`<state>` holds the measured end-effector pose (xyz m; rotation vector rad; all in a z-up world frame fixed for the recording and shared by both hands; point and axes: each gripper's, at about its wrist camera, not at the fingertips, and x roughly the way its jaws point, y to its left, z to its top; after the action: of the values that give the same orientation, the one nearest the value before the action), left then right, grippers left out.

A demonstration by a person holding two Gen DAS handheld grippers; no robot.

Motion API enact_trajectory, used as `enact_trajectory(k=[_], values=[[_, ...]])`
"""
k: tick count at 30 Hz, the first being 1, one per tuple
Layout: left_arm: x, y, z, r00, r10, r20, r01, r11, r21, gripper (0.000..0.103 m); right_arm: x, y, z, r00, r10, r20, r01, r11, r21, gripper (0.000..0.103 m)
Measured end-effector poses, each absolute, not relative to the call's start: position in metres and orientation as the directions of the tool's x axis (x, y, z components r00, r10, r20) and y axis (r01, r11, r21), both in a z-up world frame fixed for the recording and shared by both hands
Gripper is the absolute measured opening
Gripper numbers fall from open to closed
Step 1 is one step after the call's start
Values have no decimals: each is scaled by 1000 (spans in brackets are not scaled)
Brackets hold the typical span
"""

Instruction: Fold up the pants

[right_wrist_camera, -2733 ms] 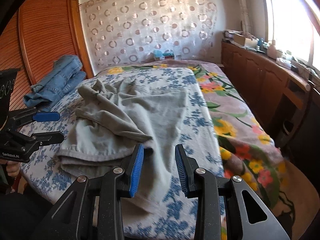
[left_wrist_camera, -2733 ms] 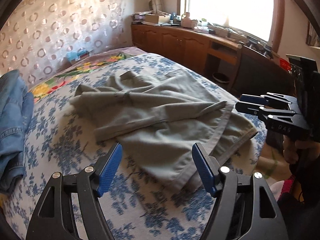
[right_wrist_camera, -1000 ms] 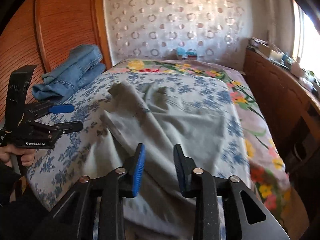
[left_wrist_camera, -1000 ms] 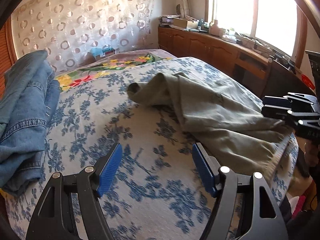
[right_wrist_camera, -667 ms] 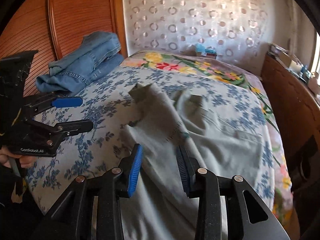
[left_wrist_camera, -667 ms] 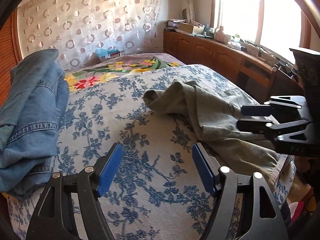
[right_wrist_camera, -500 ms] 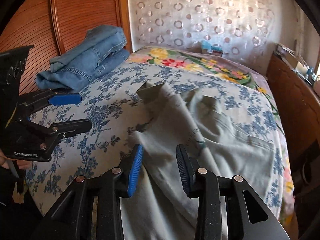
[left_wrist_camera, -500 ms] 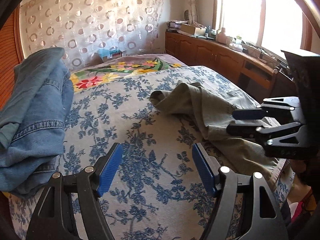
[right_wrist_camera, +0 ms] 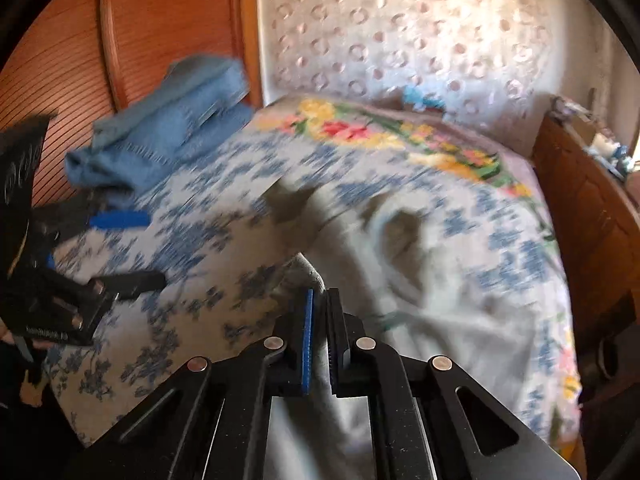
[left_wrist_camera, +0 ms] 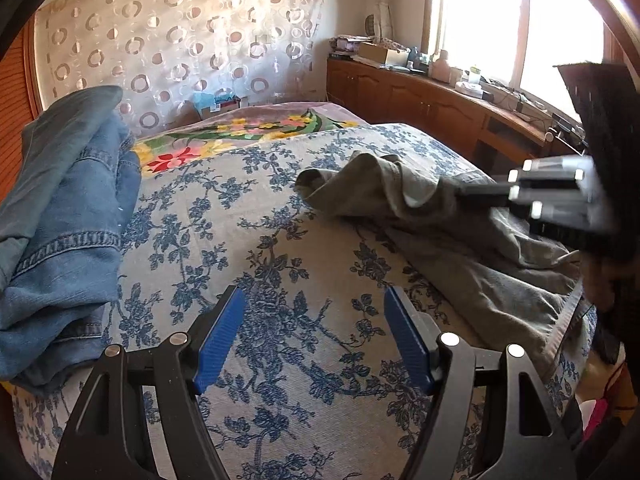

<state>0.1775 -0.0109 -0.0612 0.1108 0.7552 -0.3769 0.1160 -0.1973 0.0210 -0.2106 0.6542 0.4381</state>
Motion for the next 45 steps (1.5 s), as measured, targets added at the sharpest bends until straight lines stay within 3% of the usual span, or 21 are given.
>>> enact_trajectory(k=[7,15,17,19,24,45], values=[[180,-27,-60,656,-304,-691,398,917,-26,73,132,-260,37,777,225,-588,-325,943,-69,5],[179,-42,-62,643,-311,-700,421,907,-17,73,153,-307,21,785,74,-615,-156,984,-81,5],[179,-44,-63,639,-313,-702,425,905,-17,73,153,-306,15,767,82,-636,-160,985,-66,6],[177,-48,-64,634,-319,-705,432,902,-19,73,151,-300,12,753,78,-653,-164,984,-72,12],[170,-56,-67,627,-329,-706,446,895,-21,73,126,-299,11,753,97,-651,-175,983,-55,37],[123,-83,-69,599,-357,-716,496,868,-18,73,-10,-347,-5,735,204,-647,-200,977,81,39]])
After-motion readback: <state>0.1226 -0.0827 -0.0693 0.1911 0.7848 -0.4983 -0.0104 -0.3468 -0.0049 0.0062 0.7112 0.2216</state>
